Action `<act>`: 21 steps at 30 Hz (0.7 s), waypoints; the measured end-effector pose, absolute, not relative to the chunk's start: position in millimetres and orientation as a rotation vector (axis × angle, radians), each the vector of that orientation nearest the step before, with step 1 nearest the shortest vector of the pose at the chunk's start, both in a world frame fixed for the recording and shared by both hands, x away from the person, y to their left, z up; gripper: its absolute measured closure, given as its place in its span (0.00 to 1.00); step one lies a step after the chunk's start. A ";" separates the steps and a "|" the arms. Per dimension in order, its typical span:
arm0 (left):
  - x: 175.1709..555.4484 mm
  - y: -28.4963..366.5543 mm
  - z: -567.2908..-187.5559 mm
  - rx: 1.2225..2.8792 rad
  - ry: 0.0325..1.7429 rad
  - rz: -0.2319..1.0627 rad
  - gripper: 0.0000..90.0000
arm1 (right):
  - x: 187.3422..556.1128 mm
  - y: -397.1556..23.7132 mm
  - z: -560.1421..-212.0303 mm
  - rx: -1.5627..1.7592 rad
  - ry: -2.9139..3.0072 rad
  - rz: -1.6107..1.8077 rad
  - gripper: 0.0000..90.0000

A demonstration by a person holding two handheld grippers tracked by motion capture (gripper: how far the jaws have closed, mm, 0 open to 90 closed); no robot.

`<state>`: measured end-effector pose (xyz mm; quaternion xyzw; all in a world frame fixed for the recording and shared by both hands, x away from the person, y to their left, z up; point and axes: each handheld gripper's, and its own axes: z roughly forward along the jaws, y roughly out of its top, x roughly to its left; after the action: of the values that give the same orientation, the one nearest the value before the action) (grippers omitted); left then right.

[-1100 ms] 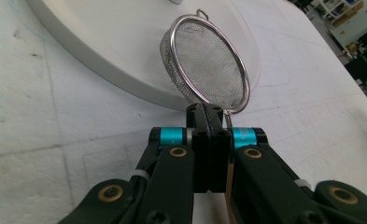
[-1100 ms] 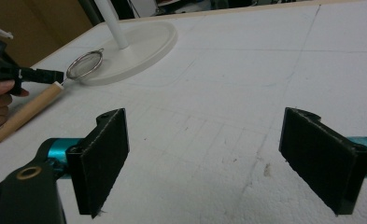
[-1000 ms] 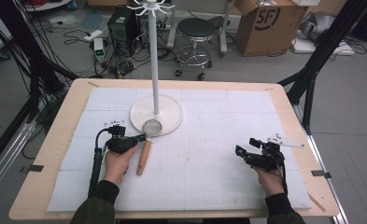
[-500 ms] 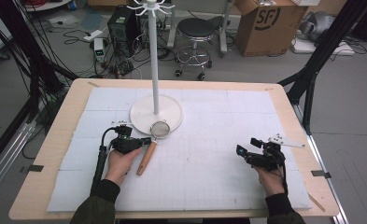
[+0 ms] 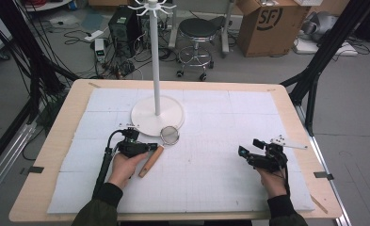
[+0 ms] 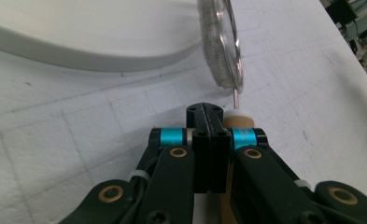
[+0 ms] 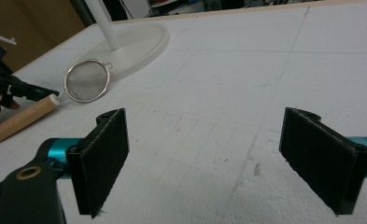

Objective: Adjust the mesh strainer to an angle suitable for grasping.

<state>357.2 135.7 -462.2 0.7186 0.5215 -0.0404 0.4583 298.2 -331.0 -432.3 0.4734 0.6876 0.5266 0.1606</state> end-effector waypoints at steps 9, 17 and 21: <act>357.7 110.4 -460.4 1.826 1.241 -0.087 1.00 | 297.9 -332.5 -431.8 1.353 1.959 1.504 0.17; 358.9 97.1 -458.3 1.865 1.218 -0.091 1.00 | 297.8 -333.8 -431.6 1.353 1.953 1.507 0.17; 360.1 91.2 -458.8 1.868 1.203 -0.101 1.00 | 297.6 -333.4 -431.6 1.354 1.954 1.505 0.17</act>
<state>360.1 91.2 -458.8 0.7531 0.4849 -0.0408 0.4428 297.6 -333.4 -431.6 0.4748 0.6850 0.5279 0.1632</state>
